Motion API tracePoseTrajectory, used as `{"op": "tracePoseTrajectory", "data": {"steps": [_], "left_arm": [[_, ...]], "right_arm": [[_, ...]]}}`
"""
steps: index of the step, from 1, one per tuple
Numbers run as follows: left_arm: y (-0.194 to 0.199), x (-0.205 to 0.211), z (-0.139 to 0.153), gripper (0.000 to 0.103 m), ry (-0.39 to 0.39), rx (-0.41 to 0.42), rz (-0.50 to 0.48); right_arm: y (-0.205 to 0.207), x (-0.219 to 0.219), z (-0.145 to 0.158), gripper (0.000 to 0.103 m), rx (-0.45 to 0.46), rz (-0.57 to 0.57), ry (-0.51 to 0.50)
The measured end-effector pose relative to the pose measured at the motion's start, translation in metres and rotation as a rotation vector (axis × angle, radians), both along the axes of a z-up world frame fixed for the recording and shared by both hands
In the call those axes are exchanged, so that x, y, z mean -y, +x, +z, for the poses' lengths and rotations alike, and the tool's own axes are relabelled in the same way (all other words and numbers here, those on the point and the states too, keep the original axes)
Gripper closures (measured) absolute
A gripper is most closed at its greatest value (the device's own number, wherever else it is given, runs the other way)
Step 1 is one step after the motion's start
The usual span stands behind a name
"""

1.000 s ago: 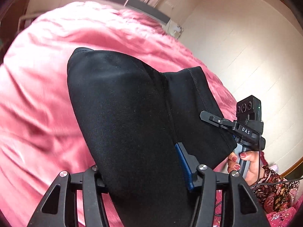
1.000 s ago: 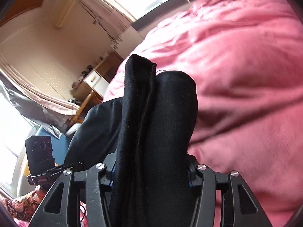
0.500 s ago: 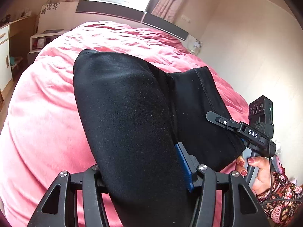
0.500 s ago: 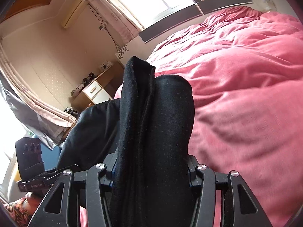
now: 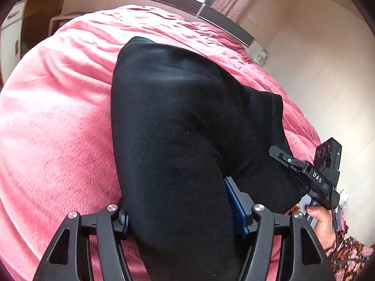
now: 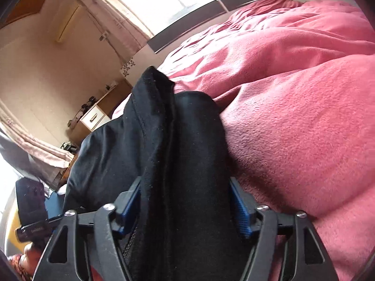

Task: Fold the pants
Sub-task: 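Open both tools and withdraw from the folded trousers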

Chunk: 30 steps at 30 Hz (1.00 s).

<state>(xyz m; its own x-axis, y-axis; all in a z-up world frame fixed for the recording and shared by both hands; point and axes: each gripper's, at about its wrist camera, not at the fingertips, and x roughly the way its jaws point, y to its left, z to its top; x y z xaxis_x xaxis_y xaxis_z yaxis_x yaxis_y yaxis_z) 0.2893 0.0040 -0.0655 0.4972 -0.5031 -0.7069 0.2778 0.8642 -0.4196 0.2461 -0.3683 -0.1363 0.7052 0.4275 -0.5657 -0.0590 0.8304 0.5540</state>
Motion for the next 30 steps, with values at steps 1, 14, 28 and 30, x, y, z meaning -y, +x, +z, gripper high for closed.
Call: {"op": "tracePoseTrajectory", "data": {"steps": [1,14,28,30], "left_arm": [[-0.006,-0.003,0.001,0.034,0.007,-0.007,0.019],[-0.101,0.024,0.038,0.034,0.307,0.167,0.217],[-0.215,0.021,0.054,0.034,0.371,0.184,0.246],[-0.222,0.019,0.057,0.034,0.358,0.185,0.254]], "right_arm": [[-0.002,0.0,0.002,0.021,-0.015,-0.013,-0.013],[-0.107,-0.022,0.05,0.0,-0.064,-0.131,-0.266],[-0.228,-0.095,0.096,0.0,0.02,-0.109,-0.431],[-0.237,-0.1,0.1,0.0,0.033,-0.104,-0.446]]}}
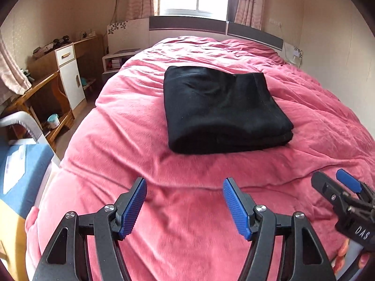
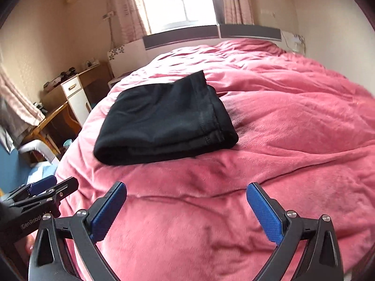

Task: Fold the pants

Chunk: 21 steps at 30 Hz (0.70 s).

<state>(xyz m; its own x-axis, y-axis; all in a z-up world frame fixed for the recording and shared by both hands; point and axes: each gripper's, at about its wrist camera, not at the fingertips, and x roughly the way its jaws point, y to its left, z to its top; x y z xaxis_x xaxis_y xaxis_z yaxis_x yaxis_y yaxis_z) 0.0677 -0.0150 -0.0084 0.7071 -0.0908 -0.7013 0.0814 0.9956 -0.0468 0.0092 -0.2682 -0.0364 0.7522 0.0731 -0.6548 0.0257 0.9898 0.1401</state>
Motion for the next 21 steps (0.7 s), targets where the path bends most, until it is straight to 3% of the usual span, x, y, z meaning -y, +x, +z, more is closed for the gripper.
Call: {"op": "tracePoseTrajectory", "data": {"steps": [8,15,21], "left_arm": [[-0.033,0.005,0.007,0.034,0.043,0.027,0.014],[-0.055,0.007,0.019,0.034,0.082,0.109,0.018],[-0.054,0.006,0.017,0.034,0.067,0.09,0.015]], "right_arm": [[-0.029,-0.011,0.01,0.0,0.037,0.009,-0.03],[-0.033,-0.013,0.015,0.0,0.048,-0.026,-0.047],[-0.034,-0.016,0.013,0.0,0.036,-0.02,-0.048]]}}
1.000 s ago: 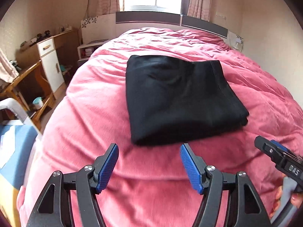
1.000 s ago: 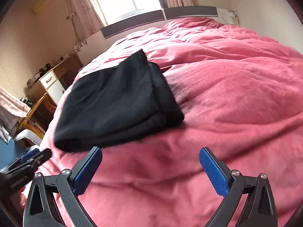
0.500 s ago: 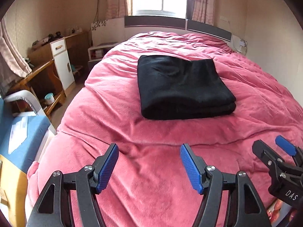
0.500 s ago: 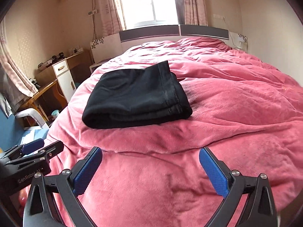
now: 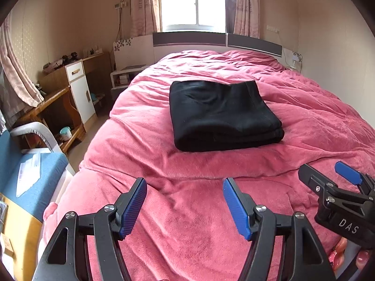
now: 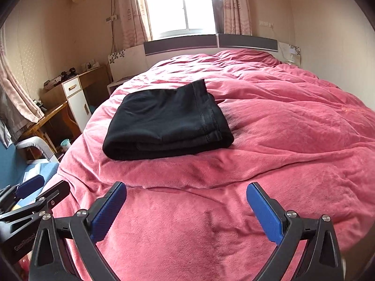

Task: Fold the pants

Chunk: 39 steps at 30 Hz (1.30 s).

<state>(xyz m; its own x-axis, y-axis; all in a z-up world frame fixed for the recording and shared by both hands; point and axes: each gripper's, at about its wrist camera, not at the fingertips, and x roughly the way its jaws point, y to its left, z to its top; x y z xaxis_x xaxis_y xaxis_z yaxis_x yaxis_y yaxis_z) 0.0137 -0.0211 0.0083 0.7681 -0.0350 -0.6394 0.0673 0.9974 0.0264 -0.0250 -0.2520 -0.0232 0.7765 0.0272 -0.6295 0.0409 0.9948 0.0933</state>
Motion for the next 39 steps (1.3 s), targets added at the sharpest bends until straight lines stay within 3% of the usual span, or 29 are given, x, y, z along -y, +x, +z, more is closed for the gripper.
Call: {"op": "tracePoseTrajectory", "data": {"steps": [39], "left_arm": [[0.006,-0.001,-0.012,0.034,-0.021,-0.047,0.022]], "right_arm": [[0.002,-0.002,-0.009,0.0,-0.042,0.011,0.033]]}}
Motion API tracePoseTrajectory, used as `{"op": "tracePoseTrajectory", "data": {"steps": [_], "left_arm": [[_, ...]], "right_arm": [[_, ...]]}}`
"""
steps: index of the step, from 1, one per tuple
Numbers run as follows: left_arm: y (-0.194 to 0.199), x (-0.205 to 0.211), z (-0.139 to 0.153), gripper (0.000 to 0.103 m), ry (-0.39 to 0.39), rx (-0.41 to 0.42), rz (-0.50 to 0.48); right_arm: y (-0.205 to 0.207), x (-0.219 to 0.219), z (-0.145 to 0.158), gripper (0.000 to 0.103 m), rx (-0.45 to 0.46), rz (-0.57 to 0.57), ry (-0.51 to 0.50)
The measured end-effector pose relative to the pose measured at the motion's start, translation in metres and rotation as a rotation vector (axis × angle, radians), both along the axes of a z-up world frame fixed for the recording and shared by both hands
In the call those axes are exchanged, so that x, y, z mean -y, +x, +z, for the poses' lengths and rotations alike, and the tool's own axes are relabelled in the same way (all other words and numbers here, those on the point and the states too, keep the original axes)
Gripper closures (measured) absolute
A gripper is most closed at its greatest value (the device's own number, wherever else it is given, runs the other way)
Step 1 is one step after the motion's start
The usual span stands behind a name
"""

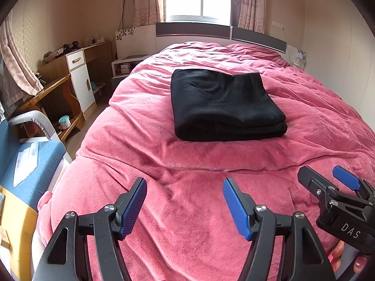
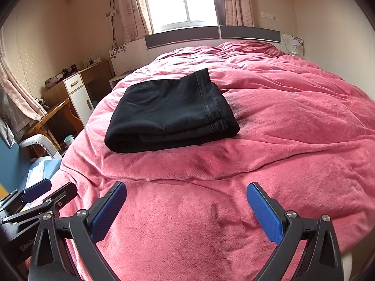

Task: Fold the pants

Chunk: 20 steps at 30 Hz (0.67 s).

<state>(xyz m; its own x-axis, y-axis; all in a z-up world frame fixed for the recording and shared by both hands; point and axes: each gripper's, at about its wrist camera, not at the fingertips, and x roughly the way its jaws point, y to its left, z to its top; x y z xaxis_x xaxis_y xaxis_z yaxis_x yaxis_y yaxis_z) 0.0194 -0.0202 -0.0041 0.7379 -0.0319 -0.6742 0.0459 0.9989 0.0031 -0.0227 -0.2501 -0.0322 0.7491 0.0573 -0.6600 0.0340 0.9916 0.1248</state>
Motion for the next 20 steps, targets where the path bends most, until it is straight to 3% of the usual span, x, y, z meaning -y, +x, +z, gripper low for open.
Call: {"op": "tracePoseTrajectory", "data": {"steps": [12,20], "left_arm": [[0.001,0.002,-0.004,0.034,-0.022,-0.02,-0.007],[0.002,0.007,-0.011,0.034,0.005,-0.036,0.009]], "right_arm": [[0.002,0.002,-0.001,0.0,-0.015,-0.006,-0.01],[0.007,0.005,-0.006,0.0,-0.039,-0.016,-0.008]]}}
